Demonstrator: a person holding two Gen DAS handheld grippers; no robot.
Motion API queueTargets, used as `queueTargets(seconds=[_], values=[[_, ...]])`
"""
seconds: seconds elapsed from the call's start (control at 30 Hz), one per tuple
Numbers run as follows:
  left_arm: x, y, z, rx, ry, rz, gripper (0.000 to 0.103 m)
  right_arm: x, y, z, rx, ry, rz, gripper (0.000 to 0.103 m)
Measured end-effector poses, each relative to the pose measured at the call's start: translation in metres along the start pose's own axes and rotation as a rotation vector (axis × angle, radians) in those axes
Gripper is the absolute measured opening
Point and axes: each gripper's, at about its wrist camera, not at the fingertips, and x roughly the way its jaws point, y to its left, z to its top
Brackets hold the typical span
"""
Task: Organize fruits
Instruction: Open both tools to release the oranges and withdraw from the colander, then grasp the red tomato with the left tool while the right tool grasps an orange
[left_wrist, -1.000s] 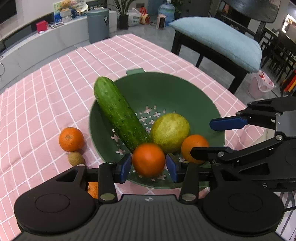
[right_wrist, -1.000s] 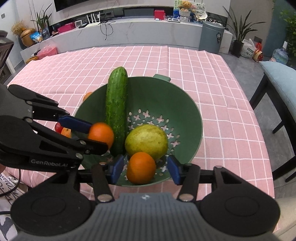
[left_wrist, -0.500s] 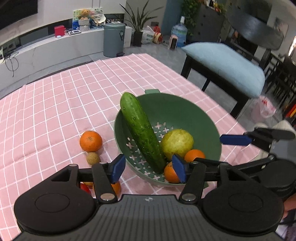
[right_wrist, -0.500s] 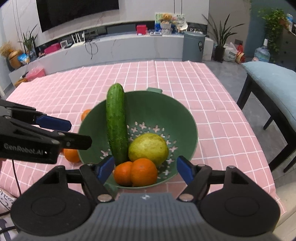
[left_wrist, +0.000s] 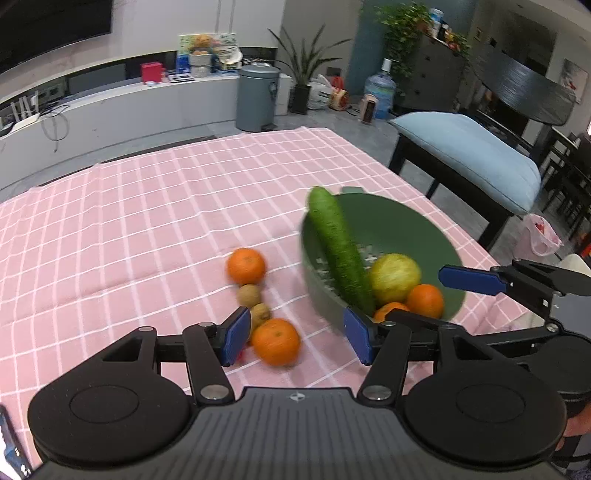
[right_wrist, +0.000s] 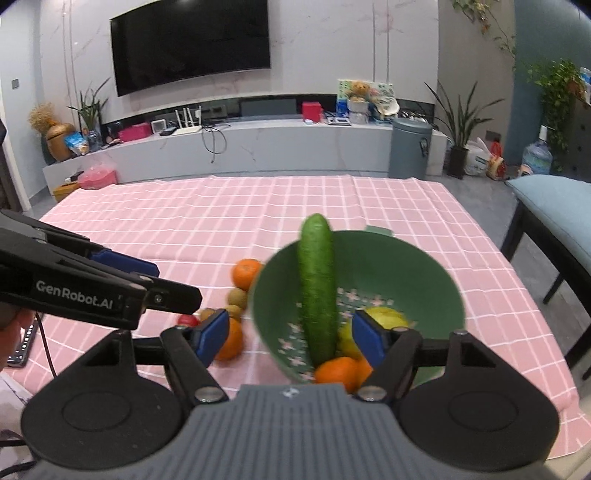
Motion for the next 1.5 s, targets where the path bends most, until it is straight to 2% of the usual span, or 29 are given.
queueTargets(seconds=[0.23,0.47,0.7,0.83,1.37,1.5], values=[[0.000,0.028,-0.019,-0.043,0.020,0.023,0.068,0.006,0.035,-0.008,-0.045,-0.010,0.034,0.052],[0.007,0.048,-0.036,-0.084,0.052,0.022,0.064,0.027,0.056,-0.017,-0.098,0.025,0.042,0.046],[0.029,0.062,-0.049,-0.127,0.098,0.001,0.052,0.048,0.065,-0.024,-0.151,0.076,0.039,0.046],[0.037,0.063,-0.046,-0.102,0.094,-0.004,0.048,0.059,0.075,-0.025,-0.181,0.085,0.027,0.045],[0.075,0.073,-0.040,-0.068,0.143,-0.029,0.045,0.094,0.106,-0.037,-0.390,0.099,-0.086,0.043],[0.077,0.073,-0.038,-0.073,0.134,-0.039,0.045,0.099,0.111,-0.041,-0.427,0.105,-0.115,0.043]])
